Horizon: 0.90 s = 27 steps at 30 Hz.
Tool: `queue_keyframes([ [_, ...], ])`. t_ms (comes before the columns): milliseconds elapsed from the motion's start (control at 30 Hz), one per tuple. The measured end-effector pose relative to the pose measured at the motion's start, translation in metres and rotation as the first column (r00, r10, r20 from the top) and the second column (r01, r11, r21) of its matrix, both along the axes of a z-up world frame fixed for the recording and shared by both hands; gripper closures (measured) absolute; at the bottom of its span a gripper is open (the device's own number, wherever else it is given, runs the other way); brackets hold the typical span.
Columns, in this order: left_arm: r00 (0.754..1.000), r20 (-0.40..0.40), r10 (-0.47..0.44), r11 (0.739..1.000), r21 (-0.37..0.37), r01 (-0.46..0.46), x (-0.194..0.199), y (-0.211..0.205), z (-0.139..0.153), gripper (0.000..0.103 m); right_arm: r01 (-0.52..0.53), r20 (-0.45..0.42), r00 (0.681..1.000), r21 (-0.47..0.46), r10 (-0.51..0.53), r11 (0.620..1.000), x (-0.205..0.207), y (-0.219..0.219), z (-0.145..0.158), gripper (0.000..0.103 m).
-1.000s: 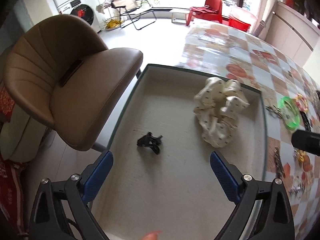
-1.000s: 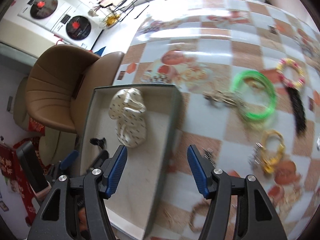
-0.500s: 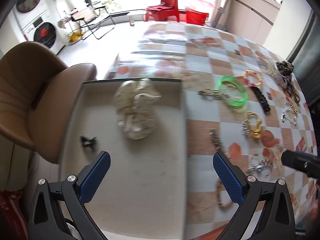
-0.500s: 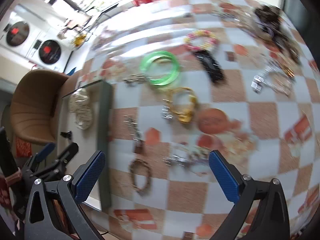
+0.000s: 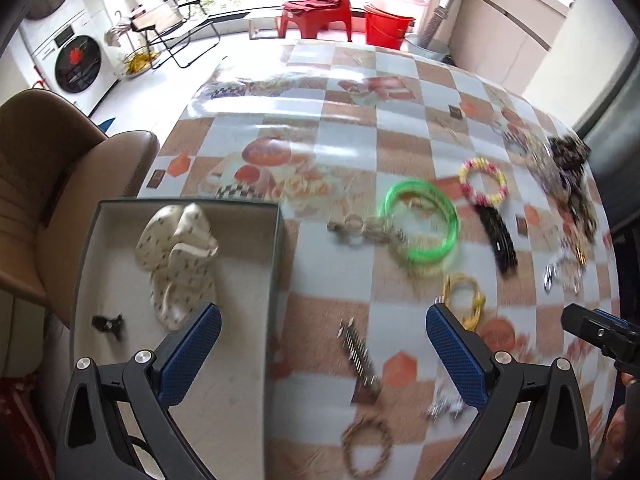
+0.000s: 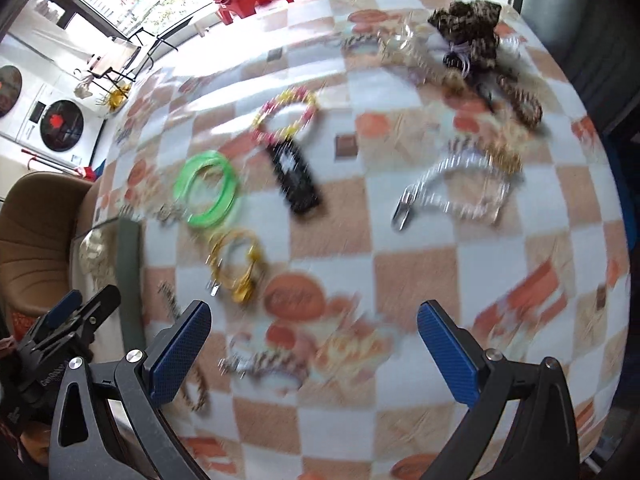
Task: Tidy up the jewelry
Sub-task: 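Withdraw both open tools from the tray back over the jewelry, then grasp the green bangle with the left tool while the right grasps the beaded bracelet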
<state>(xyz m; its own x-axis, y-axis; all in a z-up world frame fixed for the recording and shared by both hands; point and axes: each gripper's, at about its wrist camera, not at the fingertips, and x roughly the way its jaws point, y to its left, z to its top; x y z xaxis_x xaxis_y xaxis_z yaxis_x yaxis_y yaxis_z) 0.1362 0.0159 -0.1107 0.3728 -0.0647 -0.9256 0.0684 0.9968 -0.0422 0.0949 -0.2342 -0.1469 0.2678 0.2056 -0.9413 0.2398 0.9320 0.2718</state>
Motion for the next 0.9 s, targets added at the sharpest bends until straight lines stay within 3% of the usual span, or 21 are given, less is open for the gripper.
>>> queue_keyframes([
  [233,0.997,-0.059,0.058,0.998,-0.015,-0.059,0.032,-0.021,-0.016,0.000,-0.017,0.008,1.000,-0.025,0.017,1.000,0.052,-0.021,-0.003,0.000],
  [700,0.978,-0.133,0.159,0.987,-0.011,-0.162,0.057,-0.044,-0.056,0.000,-0.047,-0.011,0.999,-0.049,0.046,0.998,0.121,-0.028,-0.035,0.003],
  [767,0.975,-0.135,0.174,0.984,-0.007,-0.177,0.059,-0.044,-0.059,0.010,-0.048,-0.013,0.999,-0.053,0.047,0.997,0.130,-0.026,-0.039,0.008],
  [900,0.971,-0.153,0.184,0.983,0.006,-0.185,0.064,-0.046,-0.065,0.011,-0.057,-0.018,0.998,-0.067,0.056,0.996,0.142,-0.020,-0.047,0.013],
])
